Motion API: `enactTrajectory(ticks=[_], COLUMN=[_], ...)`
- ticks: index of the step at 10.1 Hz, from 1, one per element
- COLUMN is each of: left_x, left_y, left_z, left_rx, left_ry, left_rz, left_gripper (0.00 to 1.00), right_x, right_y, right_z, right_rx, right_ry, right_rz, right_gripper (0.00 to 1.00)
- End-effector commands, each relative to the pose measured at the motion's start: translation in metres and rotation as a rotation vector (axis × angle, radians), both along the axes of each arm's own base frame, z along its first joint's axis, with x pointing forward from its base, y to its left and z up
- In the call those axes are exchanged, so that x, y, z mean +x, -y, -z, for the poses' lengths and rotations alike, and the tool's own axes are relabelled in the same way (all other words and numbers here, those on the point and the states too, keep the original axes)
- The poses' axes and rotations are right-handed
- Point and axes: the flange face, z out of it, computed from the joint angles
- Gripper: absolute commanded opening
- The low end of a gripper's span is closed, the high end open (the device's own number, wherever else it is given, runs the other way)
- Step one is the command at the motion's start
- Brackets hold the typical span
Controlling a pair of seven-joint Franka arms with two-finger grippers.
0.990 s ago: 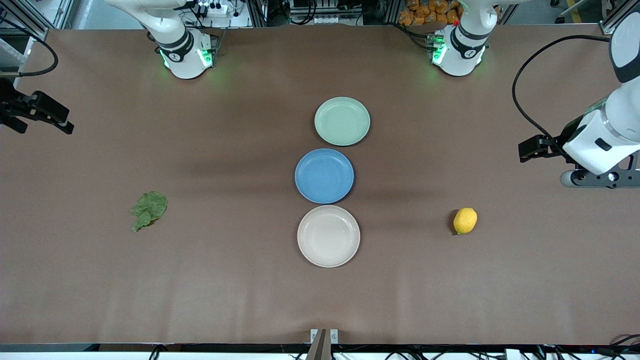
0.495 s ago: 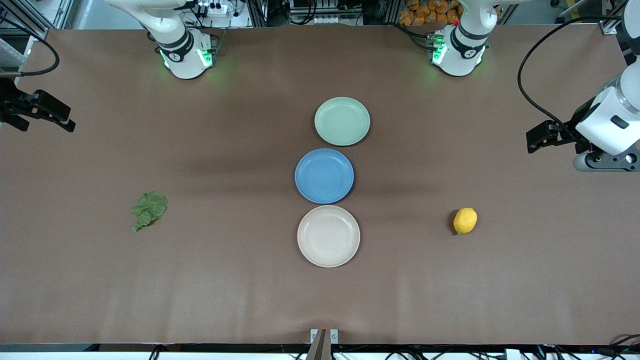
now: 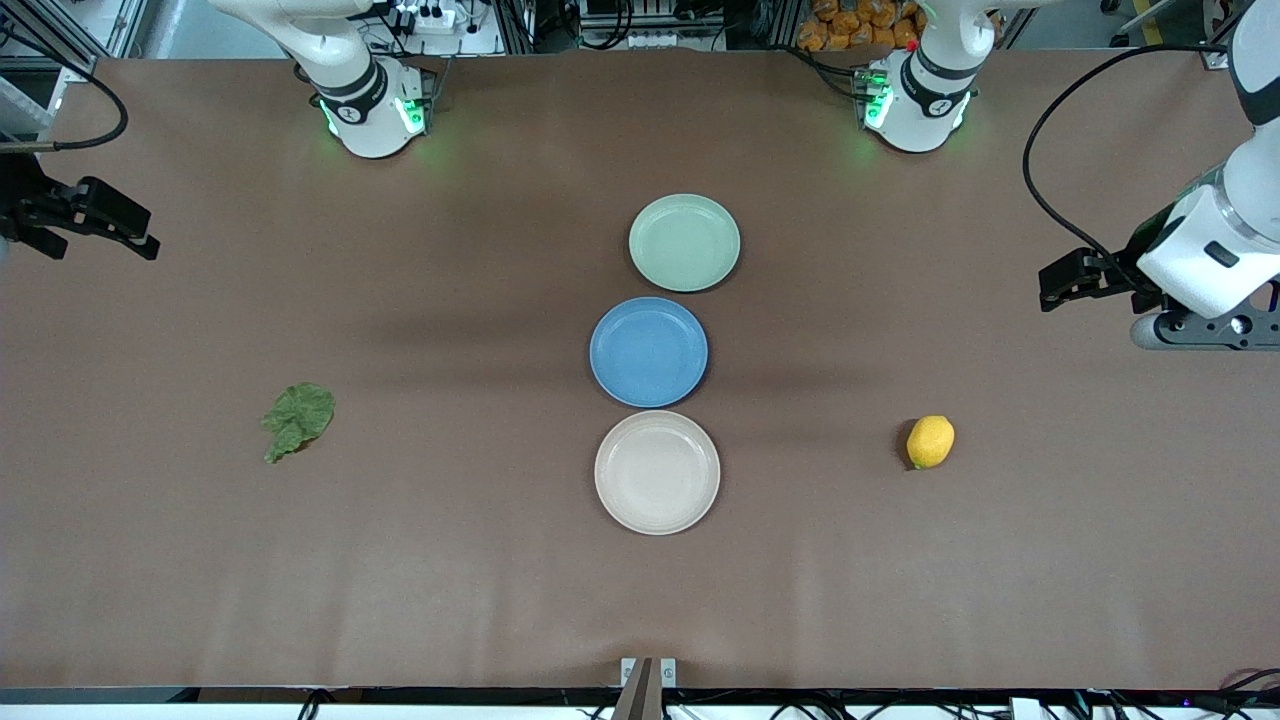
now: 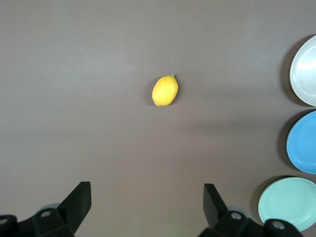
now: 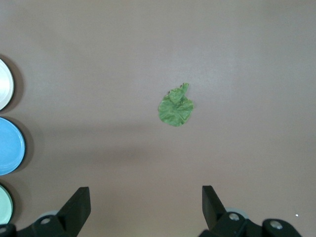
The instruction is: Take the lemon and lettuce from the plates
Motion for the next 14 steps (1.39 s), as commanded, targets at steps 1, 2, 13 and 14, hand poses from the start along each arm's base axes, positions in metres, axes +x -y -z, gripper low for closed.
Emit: enactTrajectory(ticks=[1, 2, 13, 14], left_x=[-0.0144, -0.0153, -0.0177, -0.0175], left_y=[-0.0129, -0.0118, -0.0109, -0.0117], left_z=[0.0048, 0.0072, -0.0012, -0.0019], left_rx=[-0.052, -0.051, -0.051, -0.051], left_ry=[0.028, 0.029, 0.051, 0.052], left_rz=[-0.051, -0.051, -0.049, -0.051], left_gripper=[1.00, 1.00, 1.00, 1.00], right_x=[-0.0027, -0.0027, -0.0020, -0.0020], right_y=[-0.0003, -0.0003, -0.0003, -0.0003], right_z=[-0.0028, -0.0028, 0.0000, 0.0000], right_rx=[-0.004, -0.004, -0.004, -0.004], right_ry=[-0.005, -0.005, -0.010, -0.010], right_rz=[-0.009, -0.009, -0.010, -0.009], right_gripper=[1.00, 1.00, 1.00, 1.00])
